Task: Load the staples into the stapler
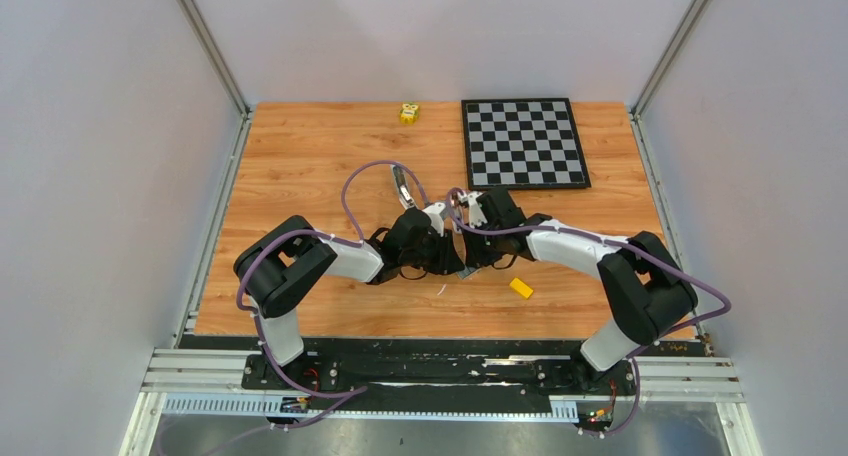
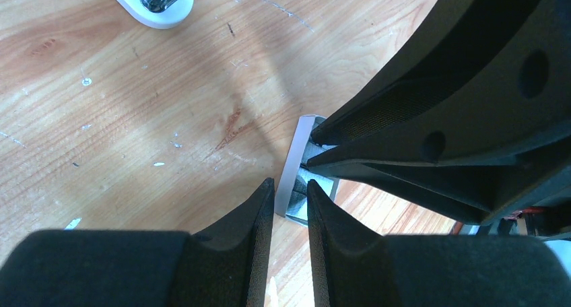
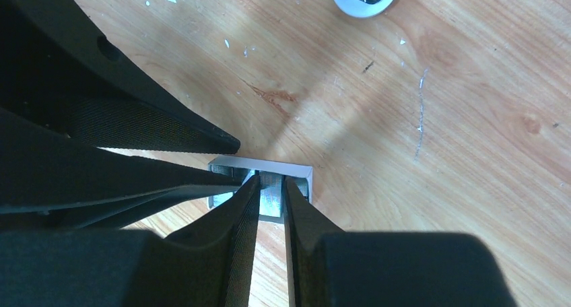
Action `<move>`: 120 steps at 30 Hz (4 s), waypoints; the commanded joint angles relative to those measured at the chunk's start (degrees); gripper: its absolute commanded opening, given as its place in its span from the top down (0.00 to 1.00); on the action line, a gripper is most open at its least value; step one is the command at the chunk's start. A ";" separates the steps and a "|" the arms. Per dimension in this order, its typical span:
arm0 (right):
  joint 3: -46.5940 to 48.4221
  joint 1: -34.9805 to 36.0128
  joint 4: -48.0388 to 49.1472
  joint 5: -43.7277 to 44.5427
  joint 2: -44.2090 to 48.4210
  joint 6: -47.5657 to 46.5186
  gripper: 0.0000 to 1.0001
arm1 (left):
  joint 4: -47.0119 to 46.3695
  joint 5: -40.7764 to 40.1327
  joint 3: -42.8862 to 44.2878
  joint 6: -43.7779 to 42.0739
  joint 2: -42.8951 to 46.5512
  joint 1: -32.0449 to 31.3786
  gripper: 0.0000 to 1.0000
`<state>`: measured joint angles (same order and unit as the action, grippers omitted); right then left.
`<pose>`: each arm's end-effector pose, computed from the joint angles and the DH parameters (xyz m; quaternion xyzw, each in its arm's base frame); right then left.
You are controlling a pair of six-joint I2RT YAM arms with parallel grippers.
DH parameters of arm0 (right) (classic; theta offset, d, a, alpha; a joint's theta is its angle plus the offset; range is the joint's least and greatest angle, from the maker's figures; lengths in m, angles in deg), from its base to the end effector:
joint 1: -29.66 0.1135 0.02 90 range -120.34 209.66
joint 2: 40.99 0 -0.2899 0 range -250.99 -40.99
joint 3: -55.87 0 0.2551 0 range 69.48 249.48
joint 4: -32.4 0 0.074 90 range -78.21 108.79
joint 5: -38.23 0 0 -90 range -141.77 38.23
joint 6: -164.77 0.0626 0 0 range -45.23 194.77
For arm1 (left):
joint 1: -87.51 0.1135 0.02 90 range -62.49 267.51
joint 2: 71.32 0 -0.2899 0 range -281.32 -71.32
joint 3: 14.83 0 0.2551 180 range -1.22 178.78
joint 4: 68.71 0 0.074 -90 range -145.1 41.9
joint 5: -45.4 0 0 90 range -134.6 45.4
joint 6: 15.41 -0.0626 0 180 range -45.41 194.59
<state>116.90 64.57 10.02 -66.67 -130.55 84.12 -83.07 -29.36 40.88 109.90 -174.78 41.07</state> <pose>0.2587 0.2002 0.1772 -0.2490 0.9017 0.2382 0.2613 0.2439 -0.2803 0.1326 0.1472 0.8625 -0.3958 0.2790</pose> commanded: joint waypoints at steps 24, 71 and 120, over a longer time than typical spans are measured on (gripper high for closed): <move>2.98 3.16 -5.55 5.40 -0.90 -1.89 0.78 | 2.35 -1.27 -0.92 -1.98 -0.36 -0.57 0.74; 3.38 3.26 -6.24 3.79 -1.13 -2.90 0.82 | 3.14 -1.89 -1.06 -2.61 0.70 -0.50 0.74; -0.96 -0.81 0.57 -7.94 0.81 -0.47 0.62 | 3.33 -2.15 -1.35 -3.04 0.96 -0.58 0.73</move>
<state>117.05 64.68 8.66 -71.13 -130.63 82.57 -82.81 -30.45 40.12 108.61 -173.93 40.87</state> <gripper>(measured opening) 0.377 0.270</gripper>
